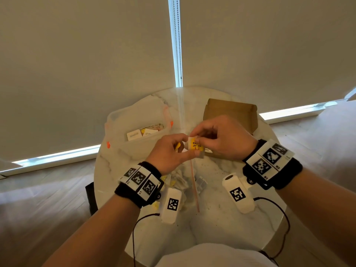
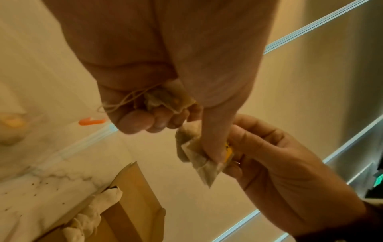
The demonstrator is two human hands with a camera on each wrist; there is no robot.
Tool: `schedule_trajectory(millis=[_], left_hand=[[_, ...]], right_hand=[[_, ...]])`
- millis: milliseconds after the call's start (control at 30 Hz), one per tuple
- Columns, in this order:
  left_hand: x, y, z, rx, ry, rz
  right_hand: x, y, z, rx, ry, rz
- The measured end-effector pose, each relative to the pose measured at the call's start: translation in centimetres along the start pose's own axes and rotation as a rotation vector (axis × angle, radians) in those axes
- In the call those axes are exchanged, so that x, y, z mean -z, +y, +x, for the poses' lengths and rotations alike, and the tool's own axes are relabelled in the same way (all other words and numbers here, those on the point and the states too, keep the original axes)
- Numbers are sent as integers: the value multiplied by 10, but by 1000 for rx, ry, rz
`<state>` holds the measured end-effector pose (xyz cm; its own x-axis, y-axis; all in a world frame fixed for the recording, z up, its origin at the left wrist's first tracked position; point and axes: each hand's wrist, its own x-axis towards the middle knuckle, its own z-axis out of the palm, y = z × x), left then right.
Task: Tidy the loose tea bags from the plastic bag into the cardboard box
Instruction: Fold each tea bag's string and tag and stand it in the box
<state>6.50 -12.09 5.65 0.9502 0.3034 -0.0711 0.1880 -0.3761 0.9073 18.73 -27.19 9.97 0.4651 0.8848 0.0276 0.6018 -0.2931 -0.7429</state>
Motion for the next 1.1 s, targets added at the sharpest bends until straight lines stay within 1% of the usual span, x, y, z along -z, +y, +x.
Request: schedule_trajectory(millis=[67, 200, 267, 333, 433, 500, 567, 700, 767, 833, 967, 1033, 1100], left_hand=[[-3, -5, 2, 1, 46, -15], [-8, -8, 4, 15, 75, -75], [-12, -7, 5, 31, 77, -81], [-19, -5, 7, 50, 88, -41], [-28, -3, 15, 44, 161, 53], [-30, -5, 22, 38, 151, 57], [-31, -9, 28, 39, 134, 51], [-27, -20, 35, 137, 196, 49], [-24, -28, 37, 178, 210, 13], [-21, -35, 38, 204, 198, 13], [-19, -44, 37, 223, 168, 31], [-18, -48, 37, 225, 167, 30], [-16, -52, 36, 227, 163, 29]], right_hand=[[0, 3, 0, -19, 40, 1], [2, 10, 0, -69, -7, 15], [1, 13, 1, -81, 0, 16], [-1, 15, 4, -87, 33, 50], [-5, 19, 9, -81, 61, 96], [-6, 24, 12, -83, 78, 90], [-4, 31, 16, -116, 96, 94], [12, 63, 31, -218, 194, 100], [20, 86, 41, -276, 225, 31], [18, 112, 50, -333, 204, -70], [-12, 163, 62, -485, 64, -228], [-26, 177, 68, -549, -5, -252], [-37, 183, 75, -581, -55, -268]])
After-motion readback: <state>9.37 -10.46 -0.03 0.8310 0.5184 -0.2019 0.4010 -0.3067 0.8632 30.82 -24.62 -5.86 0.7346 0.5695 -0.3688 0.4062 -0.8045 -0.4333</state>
